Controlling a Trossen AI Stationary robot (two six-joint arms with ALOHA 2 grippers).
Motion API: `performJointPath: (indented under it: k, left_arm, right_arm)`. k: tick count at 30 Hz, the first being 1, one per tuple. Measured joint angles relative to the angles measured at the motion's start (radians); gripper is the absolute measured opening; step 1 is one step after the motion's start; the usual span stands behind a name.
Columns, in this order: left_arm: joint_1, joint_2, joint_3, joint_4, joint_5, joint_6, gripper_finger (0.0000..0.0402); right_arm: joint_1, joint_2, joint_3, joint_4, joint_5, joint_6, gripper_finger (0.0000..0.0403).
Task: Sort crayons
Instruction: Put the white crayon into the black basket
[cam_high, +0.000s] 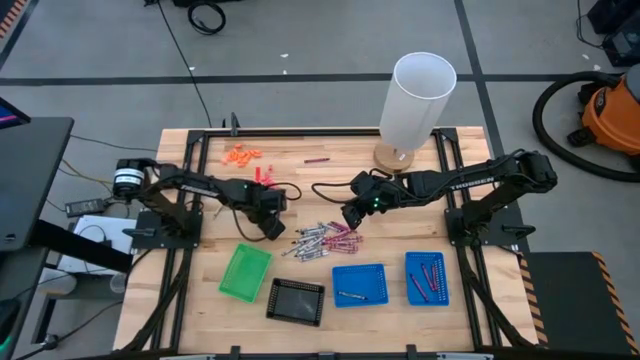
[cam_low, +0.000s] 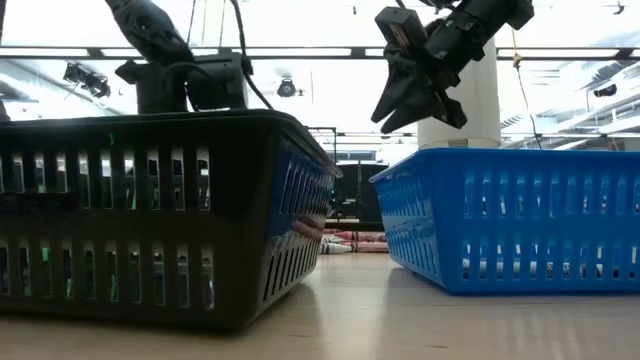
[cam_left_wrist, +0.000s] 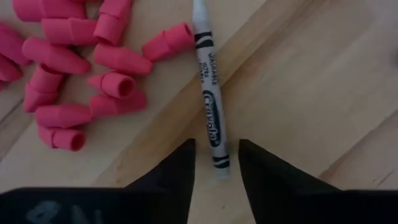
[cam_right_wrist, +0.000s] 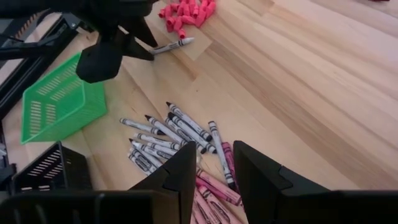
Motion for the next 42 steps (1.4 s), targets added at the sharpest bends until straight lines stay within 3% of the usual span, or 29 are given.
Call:
performJointPath:
  k: [11,16,22,32,37,42]
  left_arm:
    - [0.042,0.015,0.000,-0.006,0.029,0.066,0.0013]
    - [0.043,-0.021,0.001,0.010,0.021,0.075,0.0012]
    - [0.030,-0.106,0.046,0.016,0.022,0.105,0.0013]
    - [-0.130,-0.181,0.085,0.237,0.263,0.245,0.0016]
    - [-0.241,-0.183,0.084,0.290,0.343,0.201,0.0016]
    - [-0.368,-0.176,0.083,0.335,0.336,0.127,0.0017]
  right_arm:
    - [0.001,0.000,0.000,0.007,-0.004,-0.003,0.0114]
    - [0.001,0.000,0.004,-0.032,-0.028,0.009,0.0114]
    - [0.001,-0.002,0.069,-0.250,-0.027,0.031,0.0114]
    - [0.002,-0.009,0.163,-0.756,-0.020,0.244,0.0114]
    - [0.030,-0.045,0.163,-0.774,-0.021,0.247,0.0114]
    - [0.060,-0.050,0.163,-0.771,-0.021,0.252,0.0114]
